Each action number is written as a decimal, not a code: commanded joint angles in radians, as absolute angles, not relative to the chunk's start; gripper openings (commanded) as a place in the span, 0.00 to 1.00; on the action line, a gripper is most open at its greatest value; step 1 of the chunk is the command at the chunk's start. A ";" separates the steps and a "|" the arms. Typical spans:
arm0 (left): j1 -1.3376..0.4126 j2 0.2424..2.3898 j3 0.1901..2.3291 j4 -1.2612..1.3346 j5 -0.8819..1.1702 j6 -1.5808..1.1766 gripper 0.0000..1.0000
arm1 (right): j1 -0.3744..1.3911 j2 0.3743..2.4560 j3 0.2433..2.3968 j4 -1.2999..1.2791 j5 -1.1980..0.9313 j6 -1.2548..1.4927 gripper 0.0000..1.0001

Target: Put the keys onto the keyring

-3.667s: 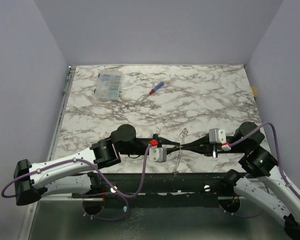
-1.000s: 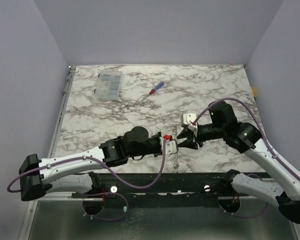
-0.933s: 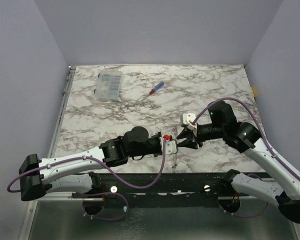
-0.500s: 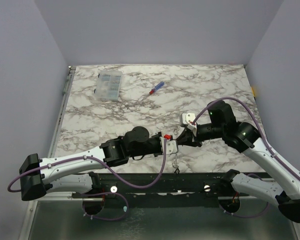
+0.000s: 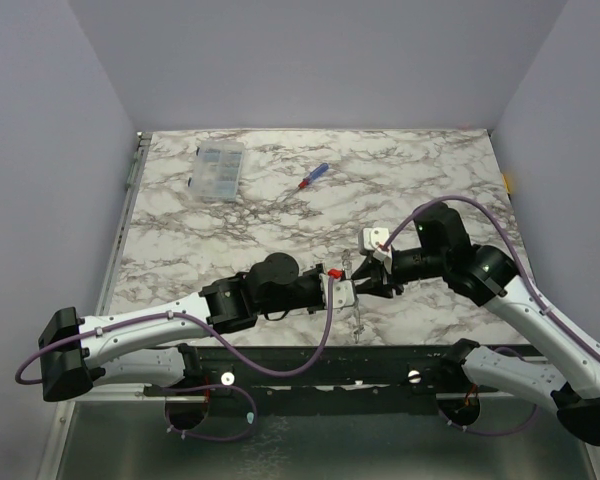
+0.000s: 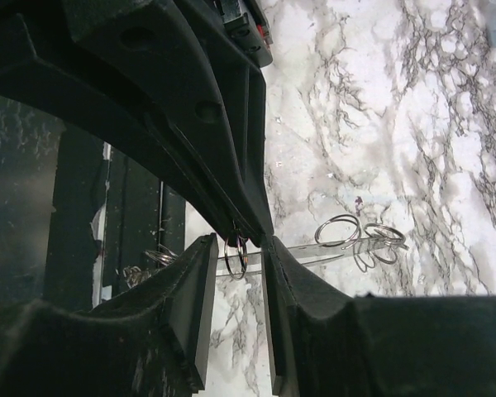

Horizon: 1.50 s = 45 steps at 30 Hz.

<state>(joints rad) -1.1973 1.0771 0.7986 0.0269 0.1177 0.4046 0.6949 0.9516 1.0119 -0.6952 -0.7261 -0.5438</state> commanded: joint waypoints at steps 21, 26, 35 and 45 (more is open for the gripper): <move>-1.196 1.050 0.839 0.055 0.127 0.404 0.00 | 0.722 0.921 0.962 -0.627 -0.659 -0.580 0.00; -1.197 0.996 0.824 0.042 0.145 0.410 0.38 | 0.722 0.868 0.949 -0.589 -0.649 -0.593 0.01; -1.196 0.957 0.865 -0.052 0.202 0.417 0.45 | 0.722 0.795 0.940 -0.562 -0.663 -0.597 0.01; -1.197 1.039 0.927 -0.068 0.261 0.501 0.41 | 0.722 0.767 0.945 -0.598 -0.689 -0.594 0.01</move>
